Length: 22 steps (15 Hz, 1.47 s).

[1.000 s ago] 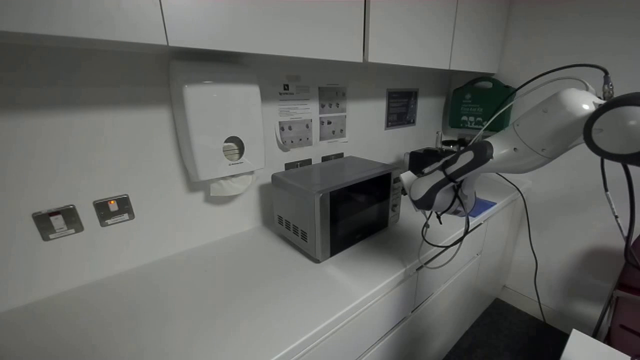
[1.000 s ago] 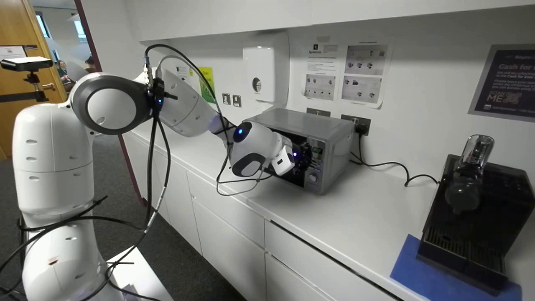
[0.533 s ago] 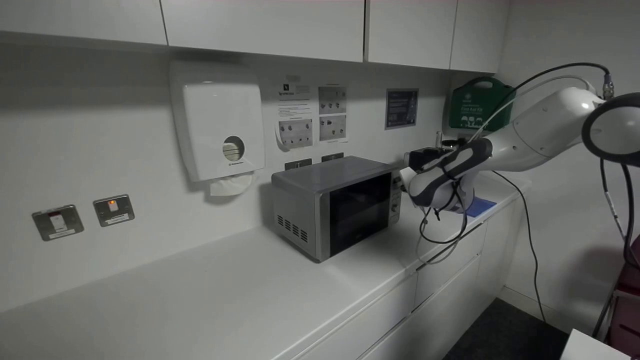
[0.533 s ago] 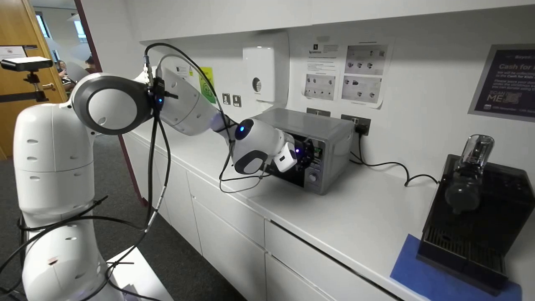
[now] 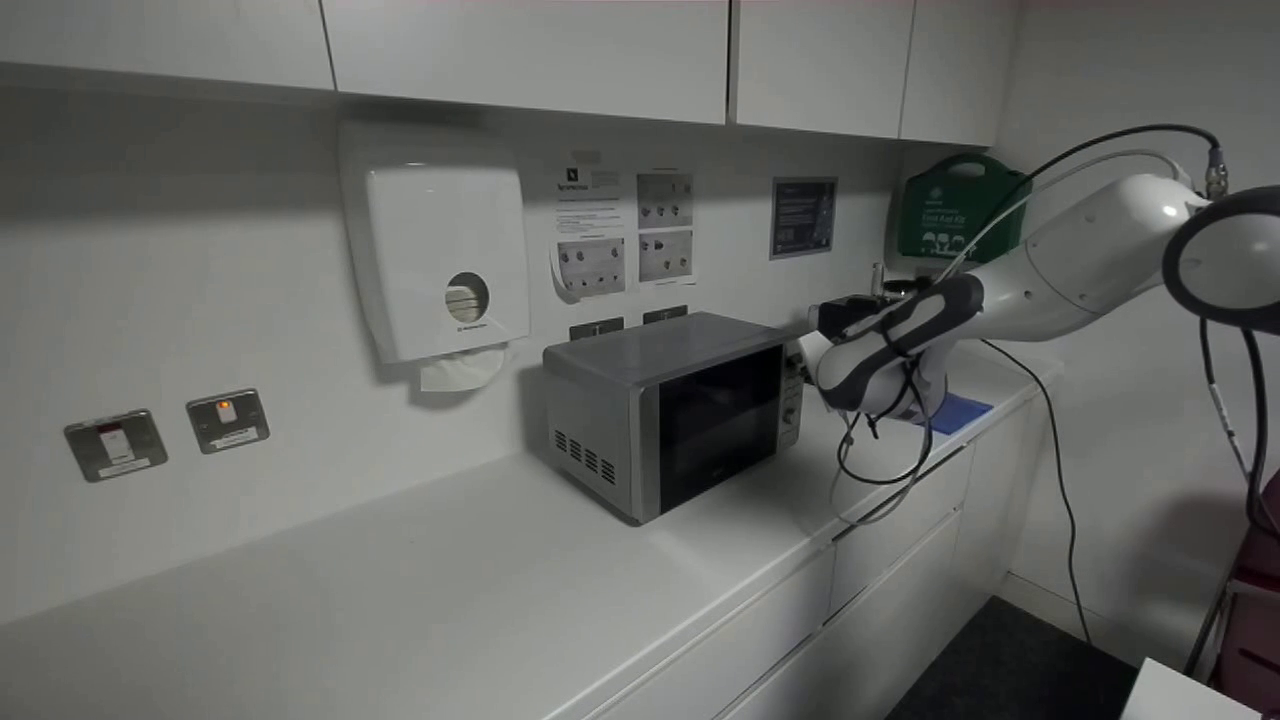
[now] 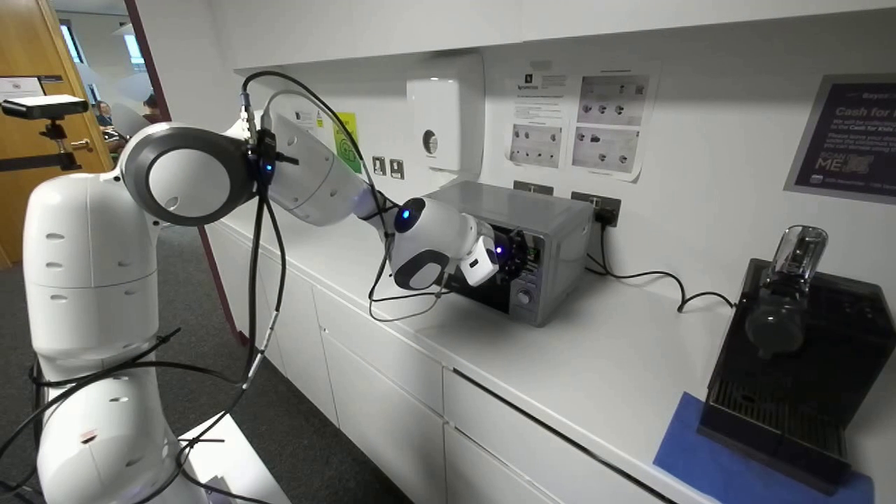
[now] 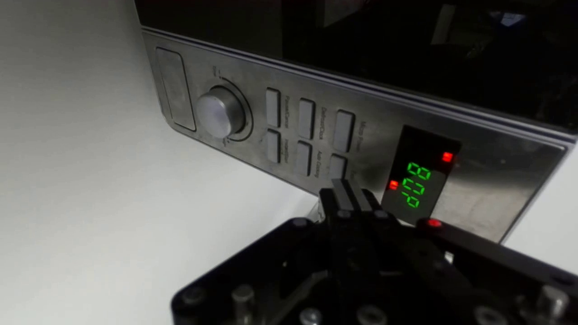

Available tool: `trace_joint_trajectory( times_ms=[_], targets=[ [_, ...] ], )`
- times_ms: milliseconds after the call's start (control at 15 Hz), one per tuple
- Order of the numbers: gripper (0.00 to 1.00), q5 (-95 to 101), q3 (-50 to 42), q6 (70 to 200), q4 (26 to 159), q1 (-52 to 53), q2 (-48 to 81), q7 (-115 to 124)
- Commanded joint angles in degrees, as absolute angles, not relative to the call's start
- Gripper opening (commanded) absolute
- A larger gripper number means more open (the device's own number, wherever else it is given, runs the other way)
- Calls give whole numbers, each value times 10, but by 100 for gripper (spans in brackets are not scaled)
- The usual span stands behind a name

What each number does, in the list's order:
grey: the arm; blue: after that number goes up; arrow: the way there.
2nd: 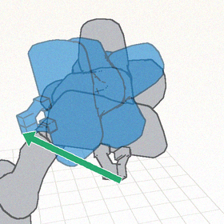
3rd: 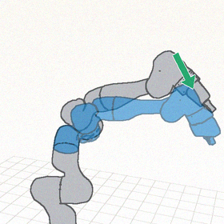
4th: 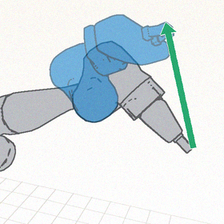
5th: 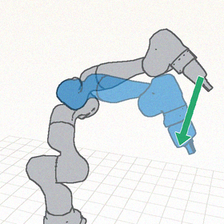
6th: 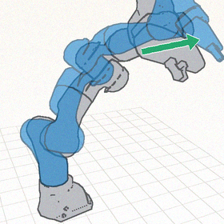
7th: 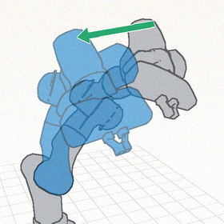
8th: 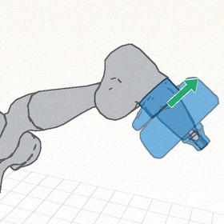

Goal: Press a button on the microwave.

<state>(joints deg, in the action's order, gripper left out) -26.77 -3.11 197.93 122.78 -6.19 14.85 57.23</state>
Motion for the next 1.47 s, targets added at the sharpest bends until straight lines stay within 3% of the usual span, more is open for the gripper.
trace_joint_trajectory(
  times_ms=[0,800,1400],
  targets=[
    [0,-259,-30,1979,1211,-70,160,576],
    [0,-256,-25,1979,1197,-70,173,577],
    [0,-228,37,1959,1194,-122,167,605]
  ],
)
